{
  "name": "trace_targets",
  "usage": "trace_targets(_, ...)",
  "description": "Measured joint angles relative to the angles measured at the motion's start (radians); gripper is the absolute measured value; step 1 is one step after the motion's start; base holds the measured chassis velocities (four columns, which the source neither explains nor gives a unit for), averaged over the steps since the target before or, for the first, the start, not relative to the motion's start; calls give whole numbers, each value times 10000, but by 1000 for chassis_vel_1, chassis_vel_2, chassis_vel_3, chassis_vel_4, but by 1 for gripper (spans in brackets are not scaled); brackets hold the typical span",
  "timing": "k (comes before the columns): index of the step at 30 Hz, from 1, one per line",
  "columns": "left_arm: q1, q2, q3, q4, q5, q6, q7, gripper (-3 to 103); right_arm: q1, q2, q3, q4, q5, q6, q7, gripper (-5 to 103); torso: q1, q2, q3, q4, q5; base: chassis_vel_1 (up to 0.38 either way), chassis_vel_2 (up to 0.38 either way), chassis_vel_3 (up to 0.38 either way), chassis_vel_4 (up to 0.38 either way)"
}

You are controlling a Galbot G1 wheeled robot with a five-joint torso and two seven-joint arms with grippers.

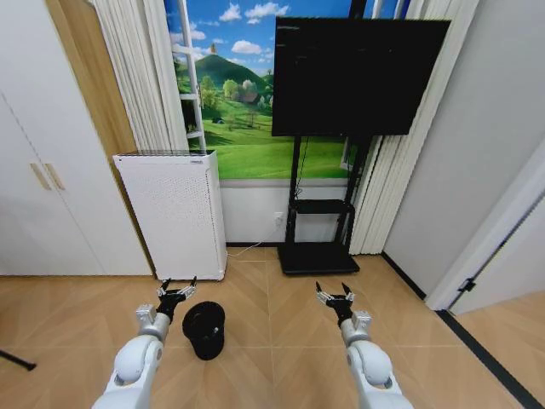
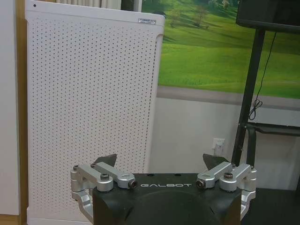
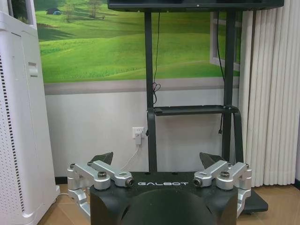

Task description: Pick up the trash bin and place the garbage on the floor into it.

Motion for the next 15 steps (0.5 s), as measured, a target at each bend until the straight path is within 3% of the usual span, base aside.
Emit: trace_targets(15, 56, 171, -107, -48, -203, -14, 128, 100, -68, 64, 1, 160, -85, -28, 20, 100, 288, 676, 389, 0, 0, 0, 0, 0, 0)
